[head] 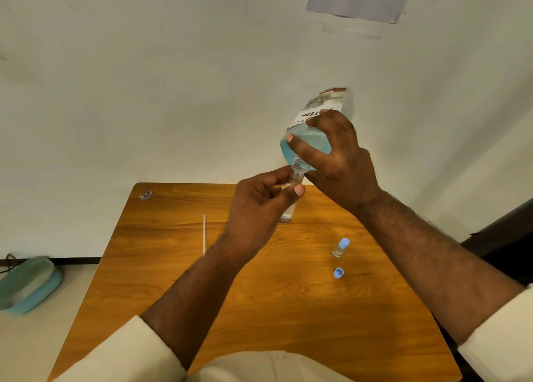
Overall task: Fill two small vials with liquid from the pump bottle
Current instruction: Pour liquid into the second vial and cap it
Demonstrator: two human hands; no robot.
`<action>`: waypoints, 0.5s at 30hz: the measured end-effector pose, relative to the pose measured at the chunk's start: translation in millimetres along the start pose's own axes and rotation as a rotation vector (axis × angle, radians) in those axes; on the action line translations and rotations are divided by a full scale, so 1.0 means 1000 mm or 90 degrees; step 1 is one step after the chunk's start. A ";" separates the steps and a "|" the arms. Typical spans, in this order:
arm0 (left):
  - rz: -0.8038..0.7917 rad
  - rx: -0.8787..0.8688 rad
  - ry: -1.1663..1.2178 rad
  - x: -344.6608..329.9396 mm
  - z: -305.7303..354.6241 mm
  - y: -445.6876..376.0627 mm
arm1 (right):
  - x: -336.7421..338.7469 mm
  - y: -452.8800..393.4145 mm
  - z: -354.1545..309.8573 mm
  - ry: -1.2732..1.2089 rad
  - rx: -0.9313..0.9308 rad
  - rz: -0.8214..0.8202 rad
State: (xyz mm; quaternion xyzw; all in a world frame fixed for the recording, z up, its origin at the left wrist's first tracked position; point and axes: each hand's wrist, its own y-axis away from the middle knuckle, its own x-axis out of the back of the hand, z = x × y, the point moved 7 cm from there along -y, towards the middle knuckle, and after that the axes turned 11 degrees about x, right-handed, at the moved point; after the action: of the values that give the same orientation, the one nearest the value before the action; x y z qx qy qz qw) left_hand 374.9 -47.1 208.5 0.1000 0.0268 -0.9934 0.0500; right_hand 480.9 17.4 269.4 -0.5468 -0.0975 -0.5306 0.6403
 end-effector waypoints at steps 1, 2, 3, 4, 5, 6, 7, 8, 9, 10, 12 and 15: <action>0.000 0.000 0.000 0.000 0.000 0.000 | 0.000 0.000 0.000 -0.001 -0.001 0.001; 0.002 0.000 0.000 0.000 0.000 0.000 | -0.001 0.000 0.000 -0.001 -0.002 0.001; 0.004 0.000 -0.002 0.000 0.000 0.000 | -0.001 0.000 0.000 -0.002 -0.003 0.000; 0.006 0.000 -0.003 0.000 0.000 0.000 | -0.001 0.001 0.000 -0.002 -0.004 -0.001; 0.006 -0.001 -0.003 0.000 0.000 0.000 | -0.001 0.000 -0.001 -0.003 -0.005 -0.002; 0.006 -0.002 0.000 0.001 0.001 0.000 | -0.001 0.000 -0.001 -0.003 -0.006 -0.002; 0.005 -0.002 0.004 0.001 0.001 0.000 | 0.000 -0.001 0.000 -0.003 -0.006 -0.002; 0.006 -0.001 0.006 0.001 0.001 -0.001 | 0.001 -0.001 0.000 -0.003 -0.005 -0.001; 0.006 0.000 0.007 0.001 0.001 -0.001 | 0.001 -0.002 -0.001 -0.003 -0.004 0.000; 0.006 -0.001 0.007 0.001 0.001 -0.001 | 0.002 -0.002 0.000 -0.002 -0.003 0.000; 0.006 -0.002 0.007 0.001 0.001 -0.001 | 0.002 -0.003 -0.001 -0.001 -0.003 -0.002; 0.004 -0.008 0.011 0.001 0.002 -0.001 | 0.003 -0.004 -0.001 0.000 -0.004 -0.001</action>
State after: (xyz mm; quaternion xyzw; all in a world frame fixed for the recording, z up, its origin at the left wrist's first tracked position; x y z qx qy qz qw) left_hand 373.0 -45.9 210.6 0.1086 0.0329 -0.9921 0.0531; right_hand 478.9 15.9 273.4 -0.5489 -0.0961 -0.5314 0.6380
